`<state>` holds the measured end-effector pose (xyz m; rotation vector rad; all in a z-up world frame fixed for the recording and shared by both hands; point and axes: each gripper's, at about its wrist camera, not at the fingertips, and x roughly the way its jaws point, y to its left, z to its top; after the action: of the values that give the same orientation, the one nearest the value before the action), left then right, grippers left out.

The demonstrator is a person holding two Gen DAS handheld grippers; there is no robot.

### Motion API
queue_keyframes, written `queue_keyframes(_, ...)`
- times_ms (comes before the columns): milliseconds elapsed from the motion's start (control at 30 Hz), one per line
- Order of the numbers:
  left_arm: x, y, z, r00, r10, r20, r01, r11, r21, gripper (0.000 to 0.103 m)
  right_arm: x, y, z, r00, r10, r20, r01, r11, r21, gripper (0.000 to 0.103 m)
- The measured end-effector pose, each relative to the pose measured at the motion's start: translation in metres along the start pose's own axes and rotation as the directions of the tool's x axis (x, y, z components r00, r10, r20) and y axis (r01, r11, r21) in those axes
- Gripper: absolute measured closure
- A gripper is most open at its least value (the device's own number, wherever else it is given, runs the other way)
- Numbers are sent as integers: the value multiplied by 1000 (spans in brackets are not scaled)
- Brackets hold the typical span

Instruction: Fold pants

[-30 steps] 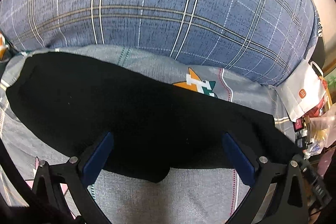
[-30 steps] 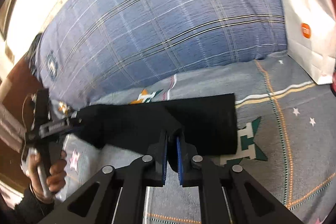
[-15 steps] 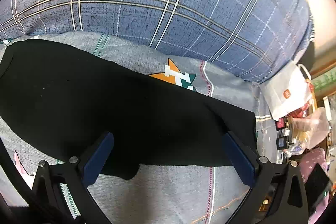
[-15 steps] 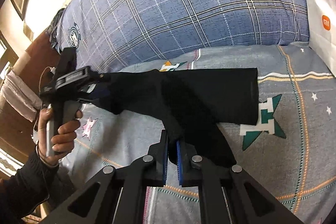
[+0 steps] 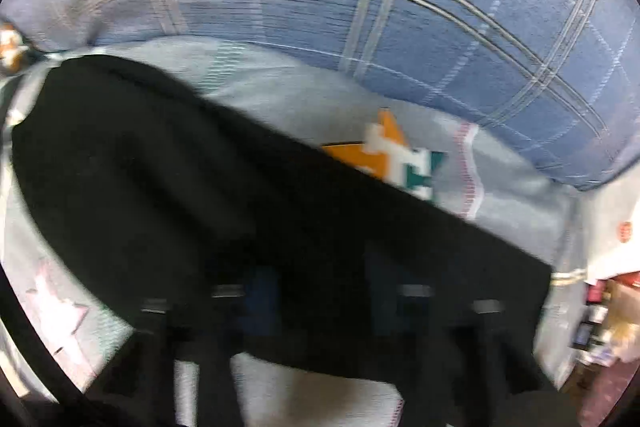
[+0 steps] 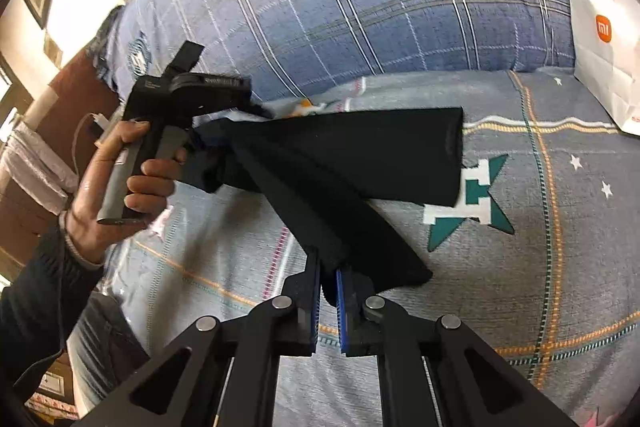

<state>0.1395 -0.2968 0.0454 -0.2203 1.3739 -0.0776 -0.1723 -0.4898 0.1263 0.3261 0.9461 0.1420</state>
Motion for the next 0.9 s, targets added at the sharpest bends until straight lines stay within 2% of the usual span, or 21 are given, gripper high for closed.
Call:
queue_keyframes(67,-14,10,-12,998,-61,27,61,998,-14,95,0,-1,1,1000,-21,1,21,1000,-4,96)
queue_keyframes(167,-44,26,-41,989,-93,112,94,996,-6,96,-8,-5,3,999,-30,33,30,1000,5,96)
queue_keyframes(267,-68,53,-94,978,-125,169,132,991,-30,98,-18,-9,3,998,-5,68,4,1000,16,96)
queue_keyframes(367,-64,75,-156,980,-133,146,142,988,-56,97,-27,-16,0,995,41,88,-45,998,47,96)
queue_keyframes(467,-45,92,-196,984,-149,96,155,986,-67,97,-28,-24,-5,990,110,87,-118,989,95,96)
queue_keyframes(533,-40,100,-206,980,-173,100,182,980,-86,96,-31,-23,-11,984,140,107,-152,982,112,94)
queue_keyframes(600,-45,106,-212,972,-188,140,201,976,-87,96,-37,-24,-18,976,154,156,-176,974,140,92)
queue_keyframes(667,-49,106,-213,972,-180,149,192,979,-74,96,-51,-29,-26,960,159,231,-202,963,177,92)
queue_keyframes(733,-52,106,-216,974,-179,142,189,980,-62,94,-62,-39,-36,936,172,308,-252,937,242,87)
queue_keyframes(767,-51,107,-216,975,-177,133,186,981,-56,93,-63,-42,-38,930,170,327,-264,926,270,70)
queue_keyframes(800,-50,108,-217,976,-180,122,187,981,-51,93,-64,-45,-42,930,144,337,-253,917,308,32)
queue_keyframes(833,-47,107,-215,977,-184,112,191,980,-50,92,-64,-46,-43,934,113,340,-232,914,333,15)
queue_keyframes(867,-47,109,-215,976,-190,108,196,980,-47,90,-64,-45,-45,937,80,341,-206,914,350,3)
queue_keyframes(900,-49,116,-221,975,-197,106,202,979,-32,88,-61,-42,-46,943,69,326,-190,916,354,3)
